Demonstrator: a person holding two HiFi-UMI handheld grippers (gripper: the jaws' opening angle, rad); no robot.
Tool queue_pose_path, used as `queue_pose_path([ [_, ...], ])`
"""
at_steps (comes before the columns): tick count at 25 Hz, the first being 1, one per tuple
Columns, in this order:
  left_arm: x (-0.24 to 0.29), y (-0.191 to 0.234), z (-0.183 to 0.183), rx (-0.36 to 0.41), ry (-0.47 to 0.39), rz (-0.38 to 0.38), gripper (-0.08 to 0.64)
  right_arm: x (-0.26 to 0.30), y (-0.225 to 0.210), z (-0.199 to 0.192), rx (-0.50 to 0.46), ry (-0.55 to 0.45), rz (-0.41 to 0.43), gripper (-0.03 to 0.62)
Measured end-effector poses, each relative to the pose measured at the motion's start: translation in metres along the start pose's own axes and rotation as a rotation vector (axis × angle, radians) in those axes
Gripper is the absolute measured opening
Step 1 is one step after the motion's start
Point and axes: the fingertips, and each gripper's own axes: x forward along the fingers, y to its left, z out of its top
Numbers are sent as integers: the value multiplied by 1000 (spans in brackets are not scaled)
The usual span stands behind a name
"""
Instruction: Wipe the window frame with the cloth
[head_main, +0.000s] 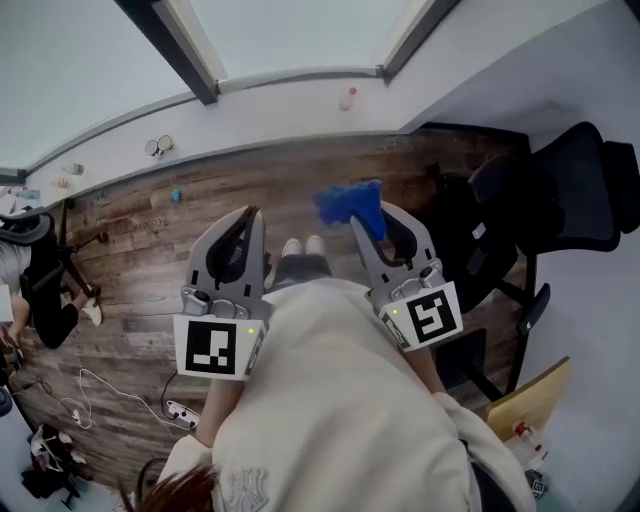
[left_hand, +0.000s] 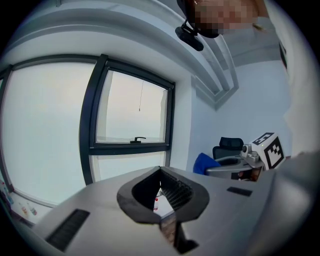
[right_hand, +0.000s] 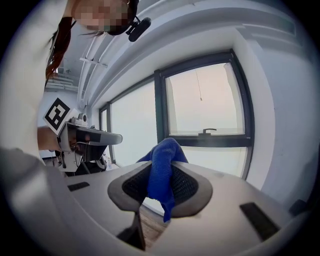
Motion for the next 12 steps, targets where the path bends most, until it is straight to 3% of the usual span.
queue_pose_path([
  [5, 13, -4, 1, 11, -46, 16, 9, 10, -13, -6, -4, -20, 30, 103],
  [12, 29, -15, -9, -18, 10, 20, 9, 21, -26, -7, -17, -14, 89, 103],
])
